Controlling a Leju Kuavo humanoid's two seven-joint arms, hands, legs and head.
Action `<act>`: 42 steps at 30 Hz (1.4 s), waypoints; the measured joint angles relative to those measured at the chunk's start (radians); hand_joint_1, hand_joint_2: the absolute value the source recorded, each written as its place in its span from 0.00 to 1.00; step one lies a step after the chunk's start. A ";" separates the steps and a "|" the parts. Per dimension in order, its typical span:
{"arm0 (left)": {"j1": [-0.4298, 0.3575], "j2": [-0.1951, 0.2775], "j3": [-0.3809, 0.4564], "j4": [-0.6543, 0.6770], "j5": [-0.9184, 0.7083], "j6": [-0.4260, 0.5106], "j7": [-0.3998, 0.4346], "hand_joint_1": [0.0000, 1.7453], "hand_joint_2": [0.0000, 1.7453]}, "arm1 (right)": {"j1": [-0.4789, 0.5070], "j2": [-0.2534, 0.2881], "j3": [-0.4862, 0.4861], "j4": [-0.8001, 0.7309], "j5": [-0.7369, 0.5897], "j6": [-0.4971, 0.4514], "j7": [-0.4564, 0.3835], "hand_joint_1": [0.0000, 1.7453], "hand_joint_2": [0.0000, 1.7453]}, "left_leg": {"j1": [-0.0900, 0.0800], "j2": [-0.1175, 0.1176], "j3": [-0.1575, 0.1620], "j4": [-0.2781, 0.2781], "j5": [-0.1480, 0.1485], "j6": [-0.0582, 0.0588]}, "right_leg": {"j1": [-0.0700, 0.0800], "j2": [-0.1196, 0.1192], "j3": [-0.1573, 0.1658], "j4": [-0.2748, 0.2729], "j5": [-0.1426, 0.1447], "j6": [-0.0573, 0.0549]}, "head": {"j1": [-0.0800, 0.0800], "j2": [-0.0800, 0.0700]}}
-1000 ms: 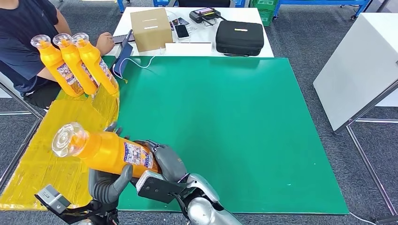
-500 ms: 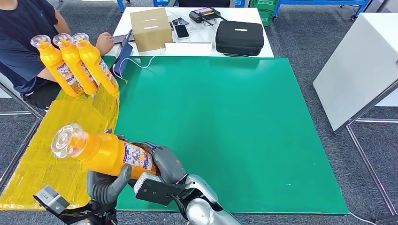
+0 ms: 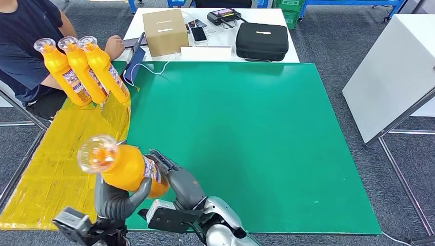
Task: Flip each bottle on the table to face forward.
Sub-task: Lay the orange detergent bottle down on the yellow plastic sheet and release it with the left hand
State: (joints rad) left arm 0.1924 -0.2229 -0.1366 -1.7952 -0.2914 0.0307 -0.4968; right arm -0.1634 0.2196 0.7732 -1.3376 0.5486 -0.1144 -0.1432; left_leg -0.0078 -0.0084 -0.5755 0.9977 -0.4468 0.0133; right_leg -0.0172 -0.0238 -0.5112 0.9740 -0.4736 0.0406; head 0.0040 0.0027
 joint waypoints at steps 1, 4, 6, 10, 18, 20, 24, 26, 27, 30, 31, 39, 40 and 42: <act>-0.006 0.003 0.013 0.002 -0.057 0.038 0.000 1.00 1.00 | 0.012 -0.006 -0.007 -0.021 0.005 -0.001 -0.001 0.00 0.00 | 0.000 0.000 0.000 0.000 0.000 0.000 | 0.000 0.000 0.000 0.000 0.000 0.000 | 0.000 0.000; -0.029 0.017 0.070 0.023 -0.206 0.134 0.004 1.00 1.00 | 0.044 -0.025 -0.027 -0.087 0.017 -0.001 -0.004 0.00 0.00 | 0.000 0.000 0.000 0.000 0.000 0.000 | 0.000 0.000 0.000 0.000 0.000 0.000 | 0.000 0.000; -0.051 0.032 0.116 0.057 -0.340 0.218 0.016 1.00 1.00 | 0.052 -0.040 -0.042 -0.124 0.010 0.000 -0.009 0.00 0.00 | 0.000 0.000 0.000 0.000 0.000 0.000 | 0.000 0.000 0.000 0.000 0.000 0.000 | 0.000 0.000; -0.087 0.080 0.213 0.156 -0.586 0.379 0.038 1.00 1.00 | 0.062 -0.077 -0.071 -0.196 -0.027 0.009 -0.031 0.00 0.00 | 0.000 0.001 0.001 0.000 0.000 0.000 | 0.000 0.001 0.000 0.000 0.000 0.000 | 0.000 0.000; -0.132 0.167 0.312 0.345 -0.864 0.476 0.152 1.00 1.00 | 0.092 -0.141 -0.113 -0.321 -0.094 0.005 -0.099 0.00 0.00 | 0.000 0.001 0.000 0.000 0.000 0.000 | 0.000 0.000 0.000 0.000 0.000 0.000 | 0.000 0.000; -0.145 0.190 0.325 0.400 -0.898 0.482 0.169 1.00 1.00 | 0.097 -0.155 -0.124 -0.350 -0.107 0.005 -0.108 0.00 0.00 | 0.000 0.001 0.000 0.000 0.000 0.000 | 0.000 0.000 0.000 0.000 0.000 0.000 | 0.000 0.000; -0.161 0.217 0.337 0.470 -0.913 0.487 0.175 1.00 1.00 | 0.103 -0.174 -0.137 -0.385 -0.115 0.005 -0.114 0.00 0.00 | 0.000 0.001 0.000 0.000 0.000 0.000 | 0.000 0.000 0.000 0.000 0.000 0.000 | 0.000 0.000; -0.167 0.224 0.339 0.489 -0.914 0.490 0.176 1.00 1.00 | 0.105 -0.180 -0.139 -0.394 -0.115 0.005 -0.115 0.00 0.00 | 0.000 0.001 0.000 0.000 0.000 0.000 | 0.000 0.000 0.000 0.000 0.000 0.000 | 0.000 0.000; -0.170 0.226 0.339 0.496 -0.915 0.492 0.176 1.00 1.00 | 0.106 -0.182 -0.140 -0.397 -0.115 0.005 -0.115 0.00 0.00 | 0.000 0.001 0.000 0.000 0.000 0.000 | 0.000 0.000 0.000 0.000 0.000 0.000 | 0.000 0.000; -0.180 0.232 0.340 0.513 -0.916 0.496 0.176 1.00 1.00 | 0.106 -0.188 -0.141 -0.405 -0.115 0.005 -0.115 0.00 0.00 | 0.000 0.001 0.000 0.000 0.000 0.000 | 0.000 0.000 0.000 0.000 0.000 0.000 | 0.000 0.000; -0.182 0.233 0.340 0.518 -0.916 0.496 0.176 1.00 1.00 | 0.106 -0.190 -0.142 -0.406 -0.115 0.005 -0.115 0.00 0.00 | 0.000 0.001 0.000 0.000 0.000 0.000 | 0.000 0.000 0.000 0.000 0.000 0.000 | 0.000 0.000; -0.189 0.239 0.340 0.534 -0.917 0.499 0.176 1.00 1.00 | 0.107 -0.195 -0.142 -0.411 -0.115 0.005 -0.115 0.00 0.00 | 0.000 0.001 0.001 0.000 0.000 0.000 | 0.000 0.000 0.001 0.000 0.000 0.000 | 0.000 0.000; -0.189 0.239 0.340 0.536 -0.917 0.499 0.176 1.00 1.00 | 0.107 -0.196 -0.142 -0.411 -0.115 0.005 -0.115 0.00 0.00 | 0.000 0.001 0.001 0.000 0.000 0.000 | 0.000 0.000 0.001 0.000 0.000 0.000 | 0.000 0.000; -0.190 0.240 0.340 0.538 -0.917 0.499 0.176 1.00 1.00 | 0.107 -0.196 -0.142 -0.411 -0.115 0.005 -0.115 0.00 0.00 | 0.000 0.001 0.001 0.000 0.000 0.000 | 0.000 0.000 0.001 0.000 0.000 0.000 | 0.000 0.000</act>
State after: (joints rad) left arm 0.0020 0.0172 0.2037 -1.2573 -1.2081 0.5301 -0.3212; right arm -0.0566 0.0237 0.6313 -1.7487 0.4334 -0.1095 -0.2583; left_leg -0.0076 -0.0077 -0.5747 0.9976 -0.4467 0.0133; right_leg -0.0170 -0.0235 -0.5103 0.9741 -0.4736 0.0405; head 0.0039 0.0027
